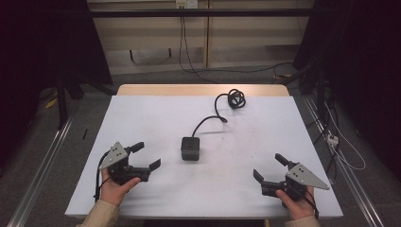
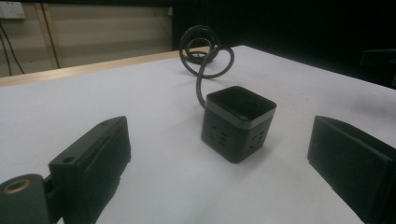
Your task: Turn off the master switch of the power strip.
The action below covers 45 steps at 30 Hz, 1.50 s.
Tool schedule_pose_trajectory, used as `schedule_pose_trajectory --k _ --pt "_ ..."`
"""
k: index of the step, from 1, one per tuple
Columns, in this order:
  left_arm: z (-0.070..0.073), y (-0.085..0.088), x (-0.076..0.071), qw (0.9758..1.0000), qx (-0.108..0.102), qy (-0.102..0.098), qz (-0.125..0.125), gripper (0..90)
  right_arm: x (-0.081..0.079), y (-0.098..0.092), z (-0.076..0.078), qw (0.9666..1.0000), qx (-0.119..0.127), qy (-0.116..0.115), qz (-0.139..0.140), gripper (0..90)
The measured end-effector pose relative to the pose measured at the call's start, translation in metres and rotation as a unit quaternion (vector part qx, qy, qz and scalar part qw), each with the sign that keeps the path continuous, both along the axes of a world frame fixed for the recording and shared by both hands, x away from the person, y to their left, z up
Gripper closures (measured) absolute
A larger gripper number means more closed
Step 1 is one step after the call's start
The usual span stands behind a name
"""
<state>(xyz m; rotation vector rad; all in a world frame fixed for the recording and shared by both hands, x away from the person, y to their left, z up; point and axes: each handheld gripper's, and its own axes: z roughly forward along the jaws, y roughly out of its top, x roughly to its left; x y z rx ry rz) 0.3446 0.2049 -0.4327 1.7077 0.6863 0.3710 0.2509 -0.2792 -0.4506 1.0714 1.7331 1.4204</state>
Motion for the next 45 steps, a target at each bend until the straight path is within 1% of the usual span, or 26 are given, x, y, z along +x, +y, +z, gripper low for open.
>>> schedule_pose_trajectory --k 1,8,11,12,17,20,24,27,30,32,34,38,42,44,45 --pt "0.000 -0.002 0.001 1.0000 0.003 0.001 -0.001 5.9 0.000 0.000 0.000 1.0000 0.000 0.000 0.000 2.8" --pt "0.000 -0.012 0.005 0.9999 0.004 0.006 -0.007 5.9 0.000 0.000 0.000 1.0000 0.003 0.002 0.001 2.8" --pt "-0.001 -0.016 0.006 0.9998 0.006 0.010 -0.012 5.9 0.000 0.000 0.000 1.0000 0.002 0.002 0.000 2.8" --pt "-0.001 -0.018 0.006 0.9997 0.006 0.013 -0.018 5.9 0.000 0.000 -0.001 1.0000 0.002 0.002 0.000 2.8" --pt "-0.002 -0.023 0.009 0.9996 0.007 0.019 -0.021 5.8 0.001 0.000 -0.001 1.0000 0.000 0.002 -0.001 2.8" --pt "-0.002 -0.025 0.011 0.9994 0.004 0.025 -0.023 4.8 0.000 0.000 0.000 1.0000 -0.001 0.001 0.000 2.9" --pt "-0.002 -0.027 0.012 0.9992 0.004 0.028 -0.028 3.6 0.000 0.001 -0.001 1.0000 -0.002 0.001 0.000 2.9" --pt "-0.001 -0.029 0.014 0.9992 -0.002 0.029 -0.027 3.5 0.001 0.001 -0.001 1.0000 -0.003 0.001 0.001 2.9" --pt "-0.001 -0.031 0.016 0.9992 0.000 0.031 -0.025 3.1 0.001 0.001 -0.001 1.0000 -0.003 0.001 0.001 2.9" --pt "-0.001 -0.034 0.017 0.9990 -0.001 0.038 -0.024 3.0 0.000 0.001 0.000 1.0000 -0.003 0.001 0.001 2.9" --pt "-0.001 -0.036 0.019 0.9989 0.002 0.042 -0.023 3.0 0.000 0.001 0.000 1.0000 -0.003 0.000 0.001 2.9" --pt "-0.001 -0.038 0.021 0.9987 0.004 0.046 -0.021 3.0 0.000 0.000 0.000 1.0000 -0.003 0.001 0.000 2.9" --pt "0.000 -0.040 0.022 0.9987 0.004 0.045 -0.025 5.5 0.000 0.000 0.000 1.0000 -0.003 0.001 0.000 3.0" --pt "0.001 -0.040 0.023 0.9986 0.005 0.045 -0.028 9.0 0.001 0.000 0.000 1.0000 -0.005 0.000 0.001 3.0" --pt "0.001 -0.041 0.023 0.9985 0.002 0.045 -0.030 10.5 0.001 0.000 0.000 1.0000 -0.004 0.000 0.001 3.0"
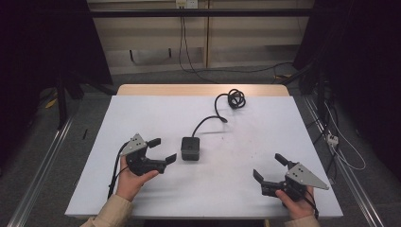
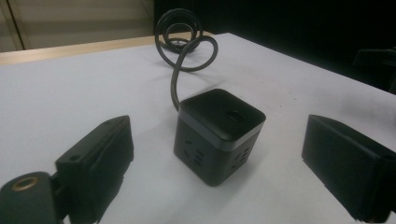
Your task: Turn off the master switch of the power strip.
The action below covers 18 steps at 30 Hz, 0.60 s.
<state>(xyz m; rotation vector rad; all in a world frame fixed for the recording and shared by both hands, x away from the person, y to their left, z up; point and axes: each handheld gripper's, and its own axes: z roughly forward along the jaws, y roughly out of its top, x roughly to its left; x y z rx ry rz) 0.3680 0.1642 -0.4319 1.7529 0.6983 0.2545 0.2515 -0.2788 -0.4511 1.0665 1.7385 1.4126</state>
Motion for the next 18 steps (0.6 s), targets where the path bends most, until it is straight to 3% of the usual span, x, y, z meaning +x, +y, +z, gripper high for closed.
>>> schedule_pose_trajectory --k 7,17,18 --pt "0.003 -0.002 0.001 0.9999 -0.004 -0.008 -0.010 19.7 0.000 0.000 0.000 1.0000 0.000 0.000 -0.001 3.1" --pt "0.006 -0.010 0.002 0.9996 0.009 -0.009 -0.026 42.2 0.000 -0.001 0.000 1.0000 0.000 0.001 -0.002 3.2" --pt "0.007 -0.011 0.002 0.9991 0.007 -0.003 -0.041 45.3 0.000 -0.001 0.000 1.0000 0.000 0.001 -0.002 3.2"
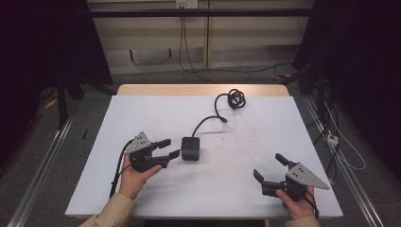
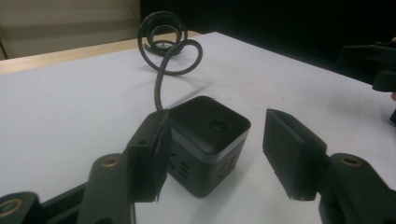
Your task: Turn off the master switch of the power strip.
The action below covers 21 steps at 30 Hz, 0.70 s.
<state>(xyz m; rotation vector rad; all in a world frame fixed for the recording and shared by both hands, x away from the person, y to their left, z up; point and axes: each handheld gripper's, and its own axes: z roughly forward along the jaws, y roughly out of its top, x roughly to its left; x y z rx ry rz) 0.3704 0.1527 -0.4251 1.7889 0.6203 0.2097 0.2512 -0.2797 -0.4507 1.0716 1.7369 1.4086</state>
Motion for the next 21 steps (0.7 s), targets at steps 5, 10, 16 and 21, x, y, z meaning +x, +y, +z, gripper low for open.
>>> schedule_pose_trajectory --k 5,10,16,21 --pt "0.001 -0.003 0.000 1.0000 -0.002 0.001 -0.002 52.4 0.000 0.000 0.000 1.0000 0.001 0.000 0.000 3.2" --pt "0.002 -0.006 0.001 1.0000 -0.002 0.000 -0.001 54.6 0.000 0.000 0.000 1.0000 0.000 -0.001 0.001 3.2" --pt "0.004 -0.009 0.003 1.0000 -0.002 0.001 -0.002 56.9 0.000 0.000 0.000 1.0000 0.002 -0.001 0.001 3.3" --pt "0.008 -0.012 0.004 1.0000 -0.002 0.000 -0.006 58.7 0.000 -0.001 0.000 1.0000 0.002 0.000 0.000 3.3"
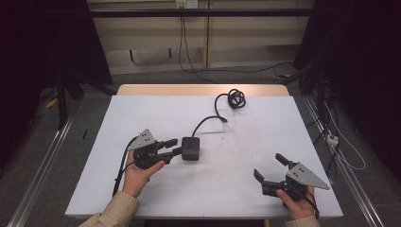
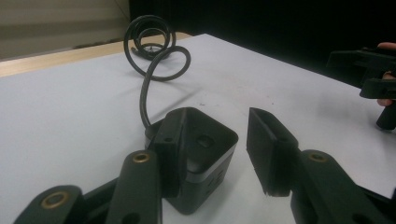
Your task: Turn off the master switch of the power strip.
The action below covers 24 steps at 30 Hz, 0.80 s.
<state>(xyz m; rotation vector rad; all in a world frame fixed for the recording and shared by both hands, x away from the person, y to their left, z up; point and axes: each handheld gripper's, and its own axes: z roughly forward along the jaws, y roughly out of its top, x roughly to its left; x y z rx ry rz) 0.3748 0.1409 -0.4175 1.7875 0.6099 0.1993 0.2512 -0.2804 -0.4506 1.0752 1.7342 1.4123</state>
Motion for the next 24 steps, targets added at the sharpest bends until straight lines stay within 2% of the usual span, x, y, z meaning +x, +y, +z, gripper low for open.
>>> schedule_pose_trajectory --k 13,24 --pt "0.0005 -0.0082 0.0049 0.9999 0.004 0.008 -0.014 66.2 0.0007 -0.0013 0.0001 1.0000 -0.003 0.001 0.001 3.3" --pt "0.0010 -0.0097 0.0094 0.9998 -0.003 0.013 -0.016 73.2 0.0010 -0.0010 0.0000 1.0000 -0.002 0.001 0.002 3.3"
